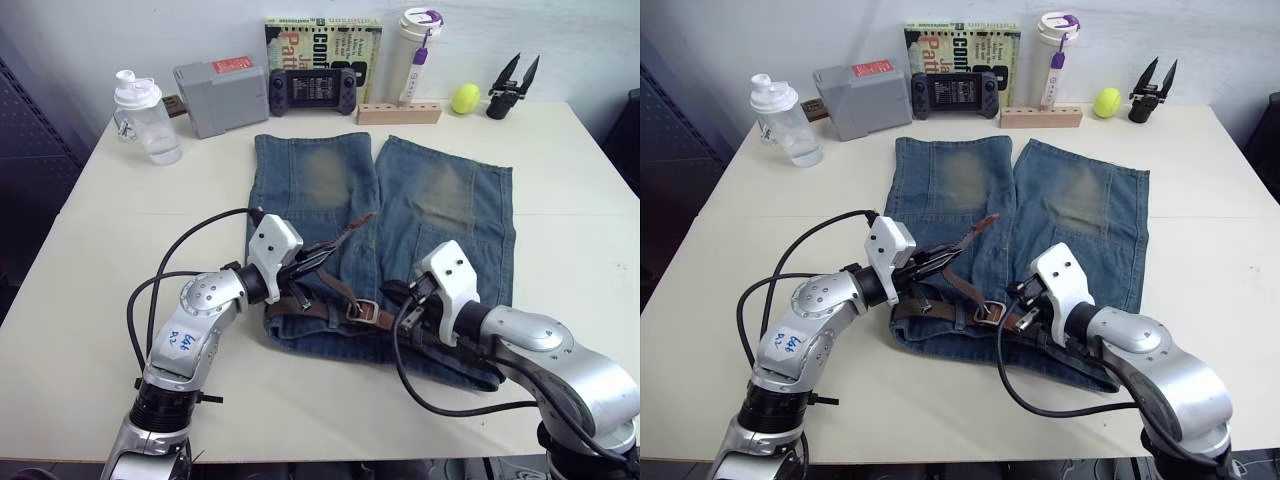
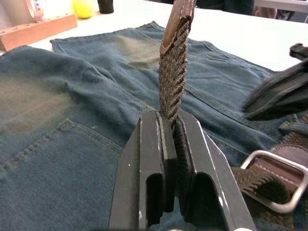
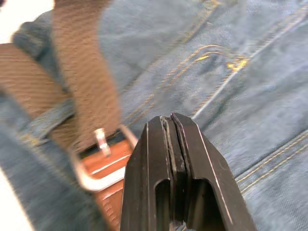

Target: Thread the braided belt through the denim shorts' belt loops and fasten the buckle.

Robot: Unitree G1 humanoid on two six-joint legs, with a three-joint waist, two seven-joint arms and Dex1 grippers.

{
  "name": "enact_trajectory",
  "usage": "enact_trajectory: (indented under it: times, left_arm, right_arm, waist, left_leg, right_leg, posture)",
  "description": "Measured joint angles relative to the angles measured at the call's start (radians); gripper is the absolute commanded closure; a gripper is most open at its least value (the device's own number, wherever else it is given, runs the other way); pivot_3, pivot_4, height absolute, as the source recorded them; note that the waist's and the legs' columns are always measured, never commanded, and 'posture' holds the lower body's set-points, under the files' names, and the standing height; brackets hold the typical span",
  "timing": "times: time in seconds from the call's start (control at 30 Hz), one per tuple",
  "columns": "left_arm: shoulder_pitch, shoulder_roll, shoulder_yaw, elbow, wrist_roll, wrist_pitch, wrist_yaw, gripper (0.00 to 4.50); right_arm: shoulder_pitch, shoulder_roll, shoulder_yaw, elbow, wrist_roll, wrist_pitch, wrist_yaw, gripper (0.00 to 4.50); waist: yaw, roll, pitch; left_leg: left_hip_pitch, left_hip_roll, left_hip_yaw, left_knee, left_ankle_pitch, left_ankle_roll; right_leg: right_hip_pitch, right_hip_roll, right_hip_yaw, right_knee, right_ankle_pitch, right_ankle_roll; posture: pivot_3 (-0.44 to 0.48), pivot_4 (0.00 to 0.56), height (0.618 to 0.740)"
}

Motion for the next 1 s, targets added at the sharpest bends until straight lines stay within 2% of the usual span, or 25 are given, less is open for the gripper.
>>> enact_trajectory:
  times: [0.47,0.77,1.0]
  left_arm:
    - [0.01,0.021,-0.011,0.0,0.015,-0.026,-0.001,4.5]
    - [0.019,0.028,-0.025,0.0,0.018,-0.047,0.001,4.5]
    - [0.019,0.034,-0.028,0.002,0.028,-0.06,0.005,4.5]
  right_arm:
    - [0.015,-0.01,0.13,0.013,-0.004,0.03,-0.07,4.44]
    - [-0.055,-0.01,0.251,0.056,-0.06,0.006,-0.099,4.44]
    - [-0.117,-0.093,0.355,0.055,-0.092,0.005,-0.081,4.44]
  waist:
    - [0.001,0.0,0.0]
    - [-0.001,0.0,0.0]
    - [-0.002,0.0,0.0]
  left_leg:
    - [0.0,0.0,0.0,0.0,0.0,0.0]
    - [0.0,0.0,0.0,0.0,0.0,0.0]
    - [0.0,0.0,0.0,0.0,0.0,0.0]
  right_leg:
    - [0.0,0.0,0.0,0.0,0.0,0.0]
    - [0.0,0.0,0.0,0.0,0.0,0.0]
    - [0.0,0.0,0.0,-0.001,0.0,0.0]
  posture:
    - [0.0,0.15,0.731]
    - [0.0,0.15,0.731]
    - [0.0,0.15,0.731]
